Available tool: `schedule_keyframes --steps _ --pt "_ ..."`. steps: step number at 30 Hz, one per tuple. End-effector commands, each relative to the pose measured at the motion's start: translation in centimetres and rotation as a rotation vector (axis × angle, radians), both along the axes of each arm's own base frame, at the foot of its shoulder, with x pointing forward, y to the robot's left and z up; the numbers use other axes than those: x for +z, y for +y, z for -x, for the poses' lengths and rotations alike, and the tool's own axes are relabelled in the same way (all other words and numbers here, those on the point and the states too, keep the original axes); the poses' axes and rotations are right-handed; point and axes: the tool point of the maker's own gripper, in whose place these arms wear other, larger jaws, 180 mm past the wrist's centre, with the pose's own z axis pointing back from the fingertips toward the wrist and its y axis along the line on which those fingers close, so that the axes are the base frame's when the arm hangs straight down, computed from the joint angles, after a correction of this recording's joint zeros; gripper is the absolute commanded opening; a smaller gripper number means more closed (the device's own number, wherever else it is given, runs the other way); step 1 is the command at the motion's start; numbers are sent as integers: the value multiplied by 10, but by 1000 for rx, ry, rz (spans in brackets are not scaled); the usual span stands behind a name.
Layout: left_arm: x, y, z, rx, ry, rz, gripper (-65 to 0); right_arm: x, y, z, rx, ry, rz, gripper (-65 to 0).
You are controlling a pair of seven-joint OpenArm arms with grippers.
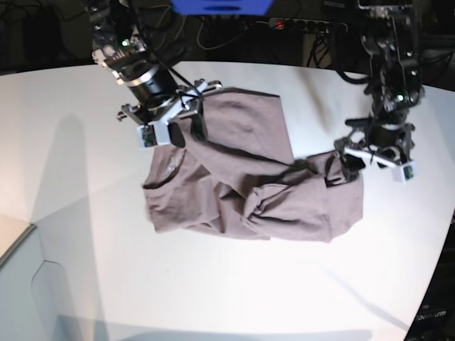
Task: Layout the t-shirt on the table in an organized manner, then fold the t-shirt properly
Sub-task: 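Release and regrasp the shirt at new edges with both grippers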
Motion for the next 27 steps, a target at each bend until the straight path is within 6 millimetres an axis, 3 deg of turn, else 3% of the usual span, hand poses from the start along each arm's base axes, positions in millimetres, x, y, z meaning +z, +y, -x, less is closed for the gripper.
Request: schedule_keyframes --steps 1,6,9,19,23,25,27 --pt "4 -1 -3 -5 -24 1 -175 12 2 -4 3 -43 -19 -394" --pt "-39 6 17 22 93 23 -176 5 2 -1 3 -24 -15 -394" --pt "-56 6 15 32 133 44 -176 -4 1 1 4 -3 -9 -394" --pt "-68 -8 -12 64 134 168 -177 -12 1 8 4 24 -4 -394" --pt "-83 -10 -17 78 172 196 -179 -12 1 8 4 26 -4 -394" --pt "-87 -7 -16 81 185 194 -217 -13 1 9 4 29 -4 -394" --pt "-87 -4 -15 87 185 192 -315 -13 1 9 4 29 -4 -394"
